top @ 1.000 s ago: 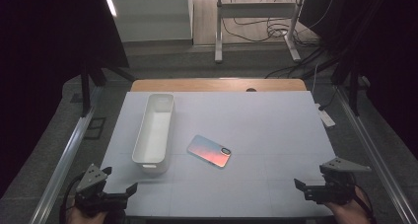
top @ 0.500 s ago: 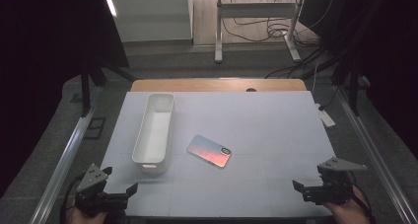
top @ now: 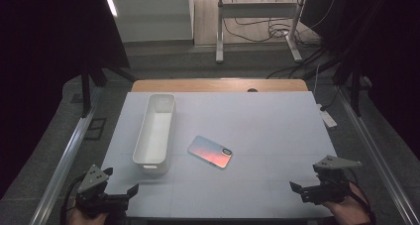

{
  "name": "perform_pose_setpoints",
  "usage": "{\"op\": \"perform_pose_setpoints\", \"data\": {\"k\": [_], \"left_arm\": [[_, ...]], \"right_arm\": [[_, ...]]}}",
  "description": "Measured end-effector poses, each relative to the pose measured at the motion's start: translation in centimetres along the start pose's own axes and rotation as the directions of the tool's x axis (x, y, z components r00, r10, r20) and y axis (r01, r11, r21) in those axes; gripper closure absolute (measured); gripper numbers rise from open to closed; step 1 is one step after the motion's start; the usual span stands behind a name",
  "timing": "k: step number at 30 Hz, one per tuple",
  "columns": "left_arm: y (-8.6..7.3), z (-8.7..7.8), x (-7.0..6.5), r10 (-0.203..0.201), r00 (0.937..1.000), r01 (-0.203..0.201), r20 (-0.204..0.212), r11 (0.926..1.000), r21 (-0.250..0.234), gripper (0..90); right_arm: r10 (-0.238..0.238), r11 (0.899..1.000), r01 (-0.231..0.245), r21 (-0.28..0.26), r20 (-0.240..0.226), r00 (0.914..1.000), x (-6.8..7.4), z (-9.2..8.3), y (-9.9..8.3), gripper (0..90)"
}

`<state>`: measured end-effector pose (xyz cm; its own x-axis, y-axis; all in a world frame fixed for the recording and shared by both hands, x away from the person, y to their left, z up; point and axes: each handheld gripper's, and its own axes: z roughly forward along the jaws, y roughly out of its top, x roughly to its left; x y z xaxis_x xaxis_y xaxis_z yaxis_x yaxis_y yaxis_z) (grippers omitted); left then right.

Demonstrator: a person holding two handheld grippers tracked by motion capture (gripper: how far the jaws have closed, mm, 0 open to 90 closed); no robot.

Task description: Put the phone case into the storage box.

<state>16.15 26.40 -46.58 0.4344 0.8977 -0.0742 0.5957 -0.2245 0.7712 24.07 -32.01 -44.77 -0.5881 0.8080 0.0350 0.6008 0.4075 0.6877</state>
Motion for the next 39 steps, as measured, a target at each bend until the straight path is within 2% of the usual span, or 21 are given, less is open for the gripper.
{"op": "perform_pose_setpoints", "data": {"k": [5,11,17,24,35,39], "left_arm": [[0.0,0.0,0.0,0.002,1.0000,-0.002,0.000,1.0000,0.001,0.0],[0.0,0.0,0.0,0.002,1.0000,-0.002,0.000,1.0000,0.000,0.0],[0.0,0.0,0.0,-0.001,1.0000,0.001,0.000,1.0000,-0.001,0.0],[0.0,0.0,0.0,-0.002,1.0000,0.002,0.001,1.0000,0.001,0.0],[0.0,0.0,0.1,-0.002,1.0000,0.002,0.001,1.0000,0.001,0.0],[0.0,0.0,0.0,-0.001,1.0000,0.001,0.001,1.0000,0.002,0.0]], "right_arm": [[-0.006,1.000,0.006,0.021,-0.025,0.9997,0.1,0.4,0.7,0.0],[-0.003,1.000,0.004,0.007,-0.051,0.9987,0.2,0.8,1.4,0.0],[-0.016,1.000,0.016,0.002,-0.052,0.9985,0.0,1.5,2.4,0.0],[-0.034,0.999,0.036,0.030,-0.056,0.9979,-0.1,2.1,3.1,0.0],[-0.051,0.997,0.056,0.046,-0.097,0.9940,0.0,3.7,4.8,0.0],[-0.035,0.998,0.041,0.041,-0.123,0.9918,0.3,4.3,5.7,0.0]]}}
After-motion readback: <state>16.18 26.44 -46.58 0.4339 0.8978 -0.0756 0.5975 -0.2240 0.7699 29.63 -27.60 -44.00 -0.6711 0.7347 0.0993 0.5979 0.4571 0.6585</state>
